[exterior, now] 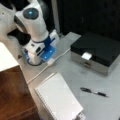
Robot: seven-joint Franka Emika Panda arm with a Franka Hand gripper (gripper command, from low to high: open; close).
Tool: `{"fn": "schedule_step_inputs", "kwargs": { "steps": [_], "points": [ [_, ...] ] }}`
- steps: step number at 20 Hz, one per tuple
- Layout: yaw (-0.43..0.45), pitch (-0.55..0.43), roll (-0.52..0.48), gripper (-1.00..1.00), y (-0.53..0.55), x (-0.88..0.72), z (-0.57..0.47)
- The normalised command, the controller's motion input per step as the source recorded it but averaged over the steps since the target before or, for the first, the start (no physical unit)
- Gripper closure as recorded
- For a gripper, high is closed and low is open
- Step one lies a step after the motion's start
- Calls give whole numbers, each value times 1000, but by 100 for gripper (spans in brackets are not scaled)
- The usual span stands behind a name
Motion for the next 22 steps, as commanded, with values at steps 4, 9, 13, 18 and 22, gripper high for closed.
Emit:
{"fn": "schedule_step_inputs", "kwargs": {
  "steps": [4,9,13,18,22],
  "points": [
    [-67,20,-131,100,134,17,232],
    [-121,35,-64,100,223,269,226],
    [130,73,152,100,148,405,299],
    [127,216,401,100,-52,498,324],
    [54,278,343,100,-153,625,307]
  ]
}}
